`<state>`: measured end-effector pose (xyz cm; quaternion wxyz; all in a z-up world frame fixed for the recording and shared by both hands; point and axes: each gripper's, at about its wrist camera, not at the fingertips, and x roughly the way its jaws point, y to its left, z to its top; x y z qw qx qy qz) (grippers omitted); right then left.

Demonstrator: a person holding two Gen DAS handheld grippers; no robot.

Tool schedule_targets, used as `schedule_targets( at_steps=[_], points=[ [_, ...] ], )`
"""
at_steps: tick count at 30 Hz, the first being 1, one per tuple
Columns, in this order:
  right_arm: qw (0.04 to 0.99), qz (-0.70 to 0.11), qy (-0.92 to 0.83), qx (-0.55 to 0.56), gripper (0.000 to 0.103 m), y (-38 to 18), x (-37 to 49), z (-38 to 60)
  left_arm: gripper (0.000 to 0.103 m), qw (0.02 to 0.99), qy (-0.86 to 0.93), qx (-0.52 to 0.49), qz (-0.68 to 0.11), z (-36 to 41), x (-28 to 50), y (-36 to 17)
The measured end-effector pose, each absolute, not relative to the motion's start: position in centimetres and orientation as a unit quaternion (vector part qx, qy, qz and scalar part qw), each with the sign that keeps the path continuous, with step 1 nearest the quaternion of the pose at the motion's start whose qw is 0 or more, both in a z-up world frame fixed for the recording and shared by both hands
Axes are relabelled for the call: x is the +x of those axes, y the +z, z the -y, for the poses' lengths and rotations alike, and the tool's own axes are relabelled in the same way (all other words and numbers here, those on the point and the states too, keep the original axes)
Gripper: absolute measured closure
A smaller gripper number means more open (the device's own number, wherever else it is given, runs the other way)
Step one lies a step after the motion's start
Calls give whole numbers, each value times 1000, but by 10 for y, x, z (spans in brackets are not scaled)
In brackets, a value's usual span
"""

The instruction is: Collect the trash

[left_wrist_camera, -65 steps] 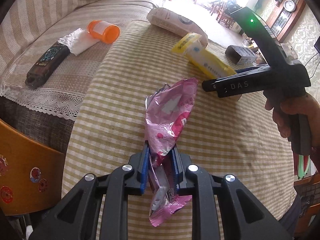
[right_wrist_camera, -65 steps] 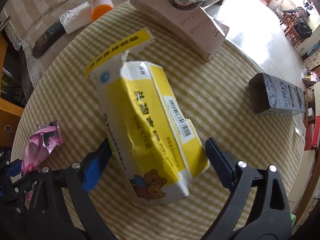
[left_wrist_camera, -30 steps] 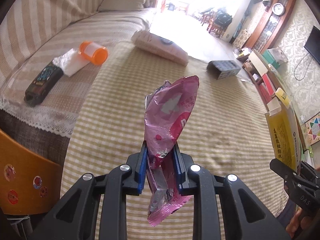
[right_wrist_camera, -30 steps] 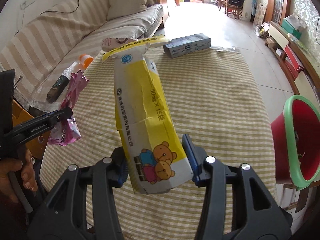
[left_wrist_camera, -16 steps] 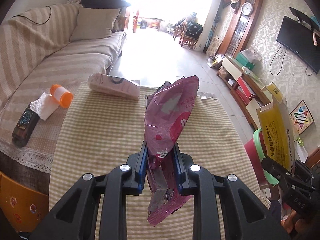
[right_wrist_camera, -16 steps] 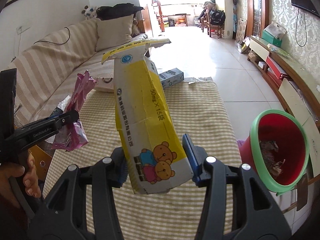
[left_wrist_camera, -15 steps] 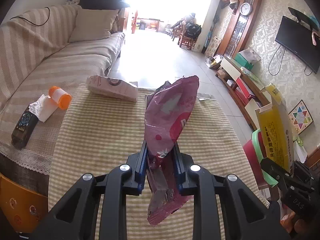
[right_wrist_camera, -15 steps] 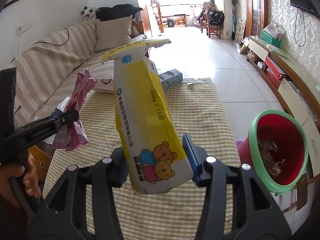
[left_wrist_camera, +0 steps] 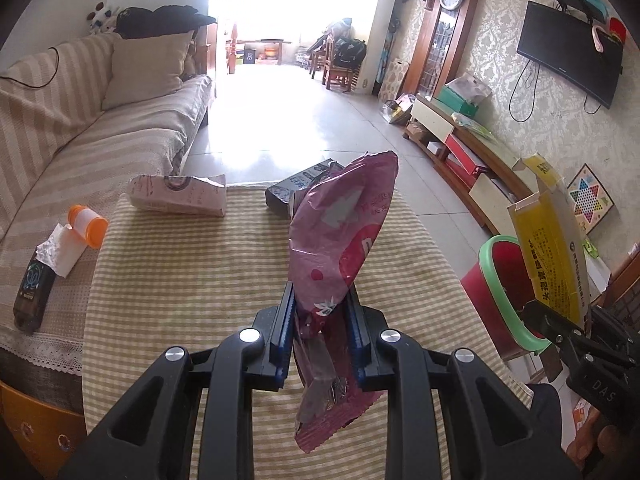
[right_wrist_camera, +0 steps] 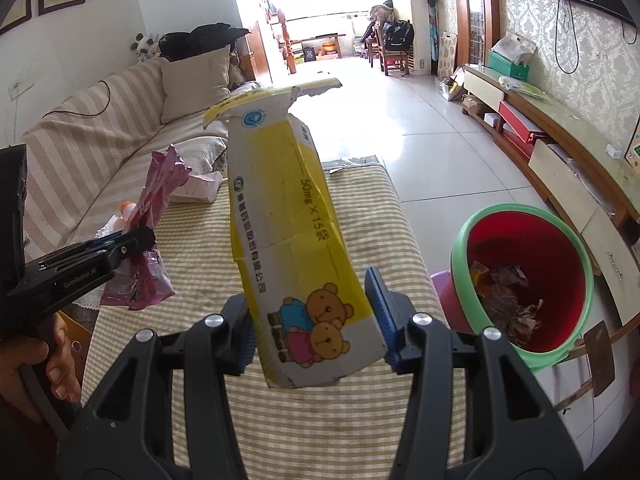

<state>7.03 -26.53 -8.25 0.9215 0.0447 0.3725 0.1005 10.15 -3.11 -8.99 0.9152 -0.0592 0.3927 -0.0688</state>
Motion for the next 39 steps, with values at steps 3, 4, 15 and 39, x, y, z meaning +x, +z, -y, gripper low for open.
schedule_targets(
  at_steps=[3,4,15,39],
  points=[
    [922,-371,97,50,55,-86,68,265,82,919,-58,-48,-387,28,98,-88],
    [920,-376,98,53,55,-88,70,265,82,918,-57,-49,-388,26,98,-88],
    [915,-390,95,33,67,-96,78,261,82,917,-58,-65,-388,21,100,-93],
    [783,-561,149,224,15,-215,113,169,82,909,-15,-75,-410,-18,87,-115]
  ],
)
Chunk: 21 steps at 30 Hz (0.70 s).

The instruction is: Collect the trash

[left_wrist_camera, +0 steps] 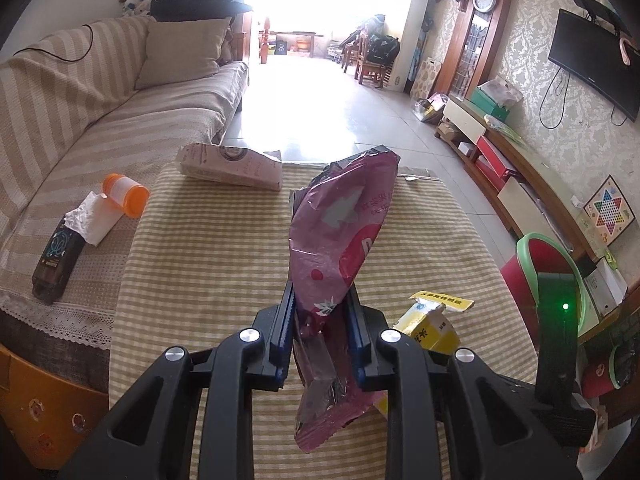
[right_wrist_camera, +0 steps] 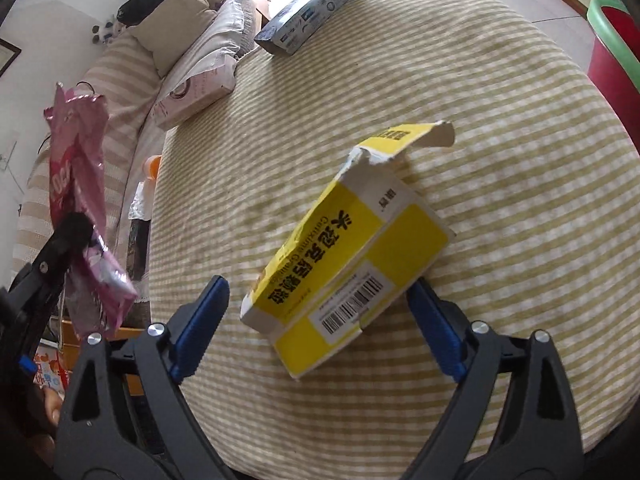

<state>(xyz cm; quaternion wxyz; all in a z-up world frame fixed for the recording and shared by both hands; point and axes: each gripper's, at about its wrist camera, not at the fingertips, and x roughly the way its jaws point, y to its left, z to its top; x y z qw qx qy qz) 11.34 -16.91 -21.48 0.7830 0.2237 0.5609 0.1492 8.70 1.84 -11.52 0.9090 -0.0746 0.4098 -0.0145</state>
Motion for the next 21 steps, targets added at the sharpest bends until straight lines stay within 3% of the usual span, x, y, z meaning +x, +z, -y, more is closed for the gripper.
schedule_targets(
  at_steps=[2,3,4,6,7,16,21],
  points=[
    [783,-561,147,224,32,-216,122,169,82,908,-11,-76,-411,-22,86,-116],
    [780,-563,152,229,58,-218,124,169,82,908,-10,-77,-412,-24,86,-117],
    [772,-566,162,240,69,-220,127,171,82,908,-9,-78,-412,-25,85,-117],
    [765,-563,175,259,73,-220,128,179,82,907,-8,-78,-414,-26,86,-118],
    [769,-554,181,263,82,-217,128,183,82,907,-8,-78,-414,-25,87,-119],
    [834,-466,173,238,100,-147,112,237,82,906,-39,-73,-415,2,102,-117],
    [866,-430,134,218,100,-120,103,286,82,905,-83,-50,-414,42,114,-112]
  ],
)
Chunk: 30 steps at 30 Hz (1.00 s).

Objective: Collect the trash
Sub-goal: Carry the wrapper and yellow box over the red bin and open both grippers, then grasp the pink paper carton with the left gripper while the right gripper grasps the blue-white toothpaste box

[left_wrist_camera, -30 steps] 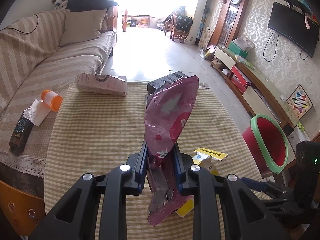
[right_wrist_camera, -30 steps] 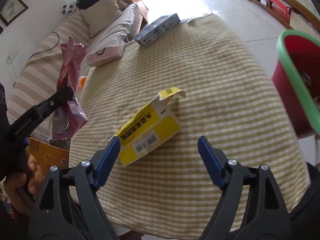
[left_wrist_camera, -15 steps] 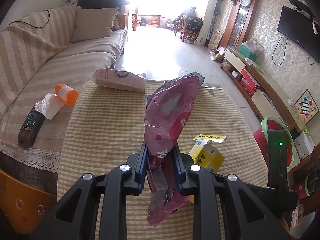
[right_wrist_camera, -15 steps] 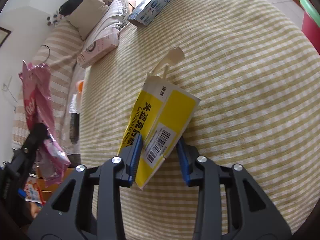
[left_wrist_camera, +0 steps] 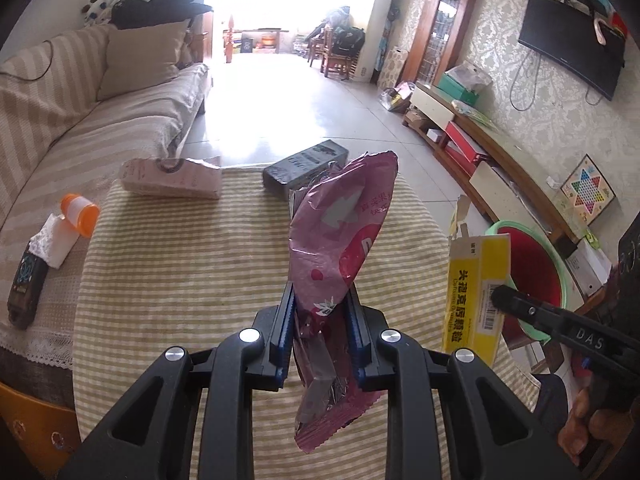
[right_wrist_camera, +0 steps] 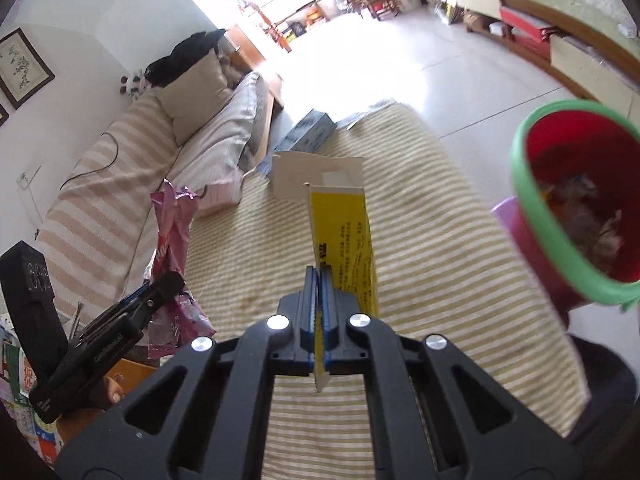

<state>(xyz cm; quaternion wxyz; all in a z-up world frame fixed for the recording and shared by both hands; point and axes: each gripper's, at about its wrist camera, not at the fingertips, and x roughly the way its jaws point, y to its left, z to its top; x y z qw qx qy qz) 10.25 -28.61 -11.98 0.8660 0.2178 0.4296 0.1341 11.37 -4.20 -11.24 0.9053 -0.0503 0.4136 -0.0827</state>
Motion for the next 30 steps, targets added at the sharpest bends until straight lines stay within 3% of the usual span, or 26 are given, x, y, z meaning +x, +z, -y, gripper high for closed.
schedule_targets(
  at_steps=[11,20,23,24,26,27,28,30],
  points=[
    [909,-354,17,221,100,-81,85,420,82,880,-219,-28,-421,183,148,-106],
    [899,-342,-51,268,100,-107,84,512,82,845,-302,8,-442,302,173,-116],
    [898,-344,-58,269,99,-113,84,521,74,842,-302,20,-446,320,180,-120],
    [897,-345,-62,269,97,-116,84,524,57,840,-300,18,-452,323,182,-122],
    [893,-346,-72,280,70,-122,83,527,38,838,-300,6,-456,319,186,-124],
    [891,-340,-79,289,45,-122,80,527,38,839,-301,-2,-454,313,186,-123],
    [893,-333,-82,293,40,-122,75,526,37,841,-296,-4,-452,304,187,-122],
    [898,-331,-81,277,40,-121,73,517,33,853,-271,-6,-445,278,191,-121]
  ],
)
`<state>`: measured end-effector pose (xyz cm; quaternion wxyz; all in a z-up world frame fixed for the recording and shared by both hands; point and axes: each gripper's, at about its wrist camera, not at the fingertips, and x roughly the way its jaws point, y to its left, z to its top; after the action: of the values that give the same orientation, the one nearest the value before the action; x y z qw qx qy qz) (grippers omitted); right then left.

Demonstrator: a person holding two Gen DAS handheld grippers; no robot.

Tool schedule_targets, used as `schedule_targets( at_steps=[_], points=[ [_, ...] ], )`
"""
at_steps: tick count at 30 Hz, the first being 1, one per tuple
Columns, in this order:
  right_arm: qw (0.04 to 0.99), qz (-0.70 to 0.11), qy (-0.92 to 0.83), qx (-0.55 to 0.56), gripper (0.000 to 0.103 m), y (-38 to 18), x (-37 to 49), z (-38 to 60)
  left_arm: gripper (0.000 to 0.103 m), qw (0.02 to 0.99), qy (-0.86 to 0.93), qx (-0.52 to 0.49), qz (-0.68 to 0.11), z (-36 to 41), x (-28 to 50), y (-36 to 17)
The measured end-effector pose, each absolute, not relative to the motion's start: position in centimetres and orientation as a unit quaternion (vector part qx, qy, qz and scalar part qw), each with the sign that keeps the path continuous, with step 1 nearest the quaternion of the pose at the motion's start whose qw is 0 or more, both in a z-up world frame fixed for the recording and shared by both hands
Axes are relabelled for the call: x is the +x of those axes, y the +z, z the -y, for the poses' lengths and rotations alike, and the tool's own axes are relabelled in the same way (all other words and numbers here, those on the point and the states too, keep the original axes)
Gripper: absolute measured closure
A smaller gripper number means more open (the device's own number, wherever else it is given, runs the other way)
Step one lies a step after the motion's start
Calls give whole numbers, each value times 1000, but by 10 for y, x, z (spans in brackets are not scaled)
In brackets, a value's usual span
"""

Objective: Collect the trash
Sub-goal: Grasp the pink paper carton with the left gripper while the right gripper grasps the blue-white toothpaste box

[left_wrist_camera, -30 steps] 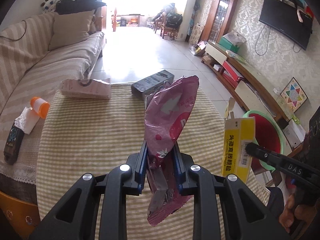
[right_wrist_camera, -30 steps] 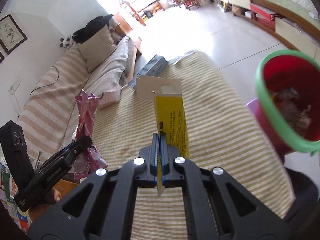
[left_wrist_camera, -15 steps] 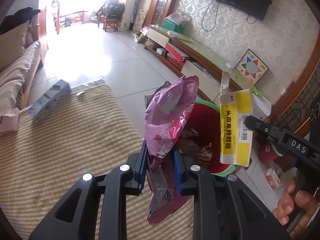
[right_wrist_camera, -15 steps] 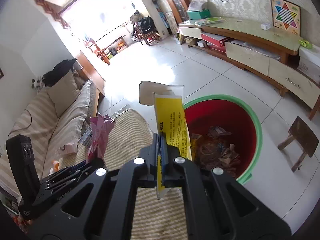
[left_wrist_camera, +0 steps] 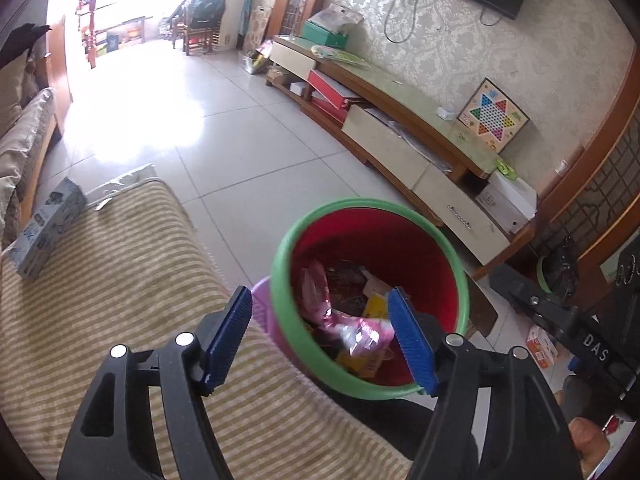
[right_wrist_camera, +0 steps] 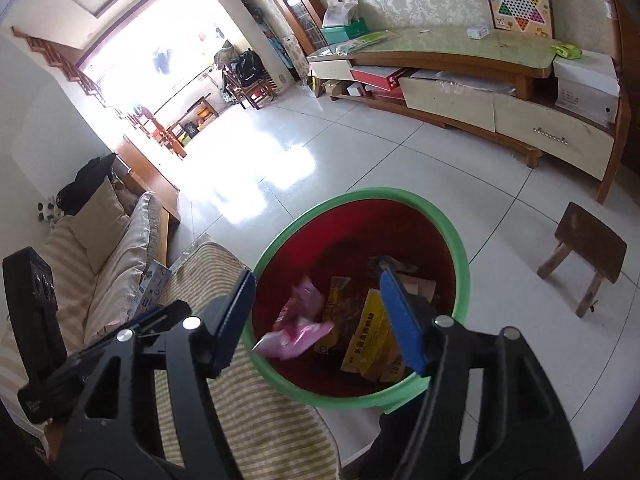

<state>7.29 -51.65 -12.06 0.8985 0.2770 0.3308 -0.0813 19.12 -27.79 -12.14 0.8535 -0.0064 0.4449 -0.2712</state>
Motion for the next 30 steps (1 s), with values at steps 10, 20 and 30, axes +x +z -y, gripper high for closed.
schedule_targets(
  at_steps=[10,20,30],
  points=[
    [906,-367,-30,211,29,-132,84,443,27,899,-38,39,-434,20,257,-123],
    [885,-426,-5,190,27,-153,114,393,9,790,-116,308,-518,-89,325,-150],
    [868,-467,1,170,27,-170,120,359,9,698,-143,354,-606,-96,391,-202]
  ],
)
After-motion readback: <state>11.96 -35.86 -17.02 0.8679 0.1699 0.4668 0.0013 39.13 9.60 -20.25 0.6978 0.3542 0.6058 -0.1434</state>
